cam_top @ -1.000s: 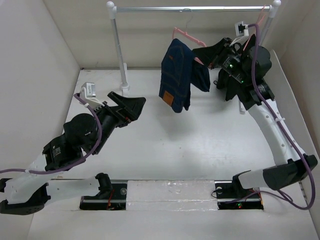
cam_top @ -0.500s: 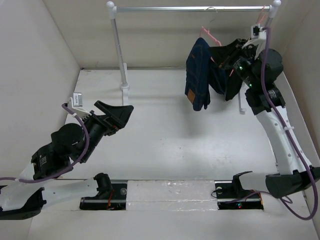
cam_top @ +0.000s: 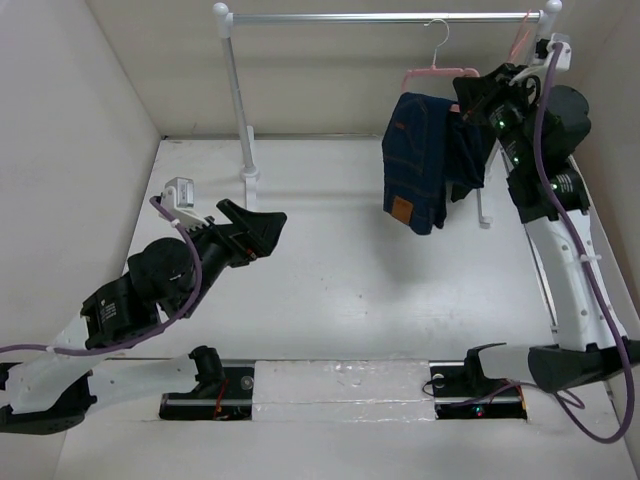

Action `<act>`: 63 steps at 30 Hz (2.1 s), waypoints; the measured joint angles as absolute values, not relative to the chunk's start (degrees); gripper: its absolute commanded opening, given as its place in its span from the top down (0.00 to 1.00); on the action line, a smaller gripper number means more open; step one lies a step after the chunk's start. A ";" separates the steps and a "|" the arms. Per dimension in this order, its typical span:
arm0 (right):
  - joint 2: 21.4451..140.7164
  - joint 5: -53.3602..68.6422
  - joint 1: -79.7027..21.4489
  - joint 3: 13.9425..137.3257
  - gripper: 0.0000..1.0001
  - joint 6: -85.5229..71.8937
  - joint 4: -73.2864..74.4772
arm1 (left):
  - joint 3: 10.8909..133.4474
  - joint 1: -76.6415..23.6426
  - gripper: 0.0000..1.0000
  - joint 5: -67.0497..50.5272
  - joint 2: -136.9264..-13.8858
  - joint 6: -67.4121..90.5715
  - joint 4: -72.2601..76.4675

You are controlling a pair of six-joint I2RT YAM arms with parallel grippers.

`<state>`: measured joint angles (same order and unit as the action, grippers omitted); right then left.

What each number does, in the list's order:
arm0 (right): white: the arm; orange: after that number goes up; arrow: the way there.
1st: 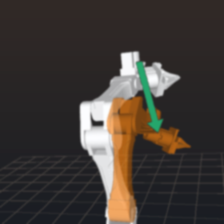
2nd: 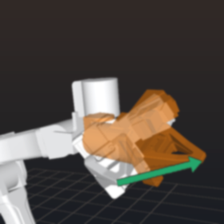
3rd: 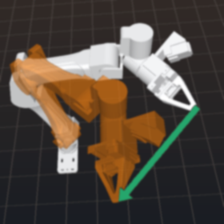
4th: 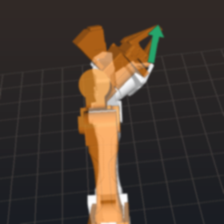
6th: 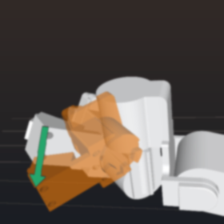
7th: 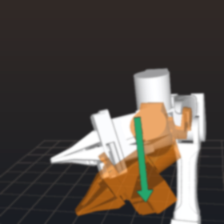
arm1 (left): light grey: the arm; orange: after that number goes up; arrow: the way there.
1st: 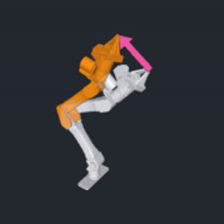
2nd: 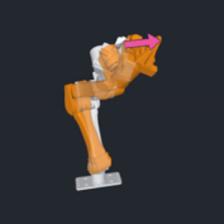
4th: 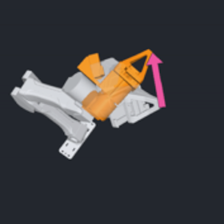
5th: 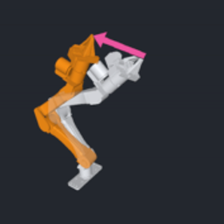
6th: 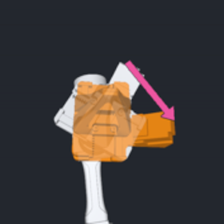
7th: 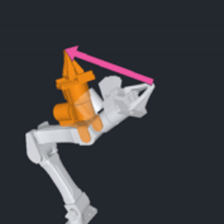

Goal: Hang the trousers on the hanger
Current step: Place the hanger at the clothesline.

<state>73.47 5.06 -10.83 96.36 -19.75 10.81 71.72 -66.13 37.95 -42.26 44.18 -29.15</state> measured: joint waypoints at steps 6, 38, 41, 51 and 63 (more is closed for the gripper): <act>79.68 2.87 -10.83 96.47 1.00 -20.43 9.04 | 71.72 -66.13 0.11 37.47 -41.06 42.39 -28.73; 82.61 -16.40 -23.07 108.29 1.00 -7.29 10.61 | 76.20 -66.13 0.10 33.65 -42.72 35.46 -27.33; 83.35 -20.01 -23.40 108.36 1.00 -5.69 14.35 | 76.20 -66.13 0.10 33.67 -42.02 35.62 -27.73; 84.88 -28.14 -24.47 108.42 1.00 -1.83 15.79 | 76.20 -66.13 0.10 33.30 -42.28 35.88 -28.71; 80.16 -29.30 -28.47 104.49 1.00 2.22 13.47 | 76.20 -66.13 0.10 33.19 -42.89 35.75 -29.21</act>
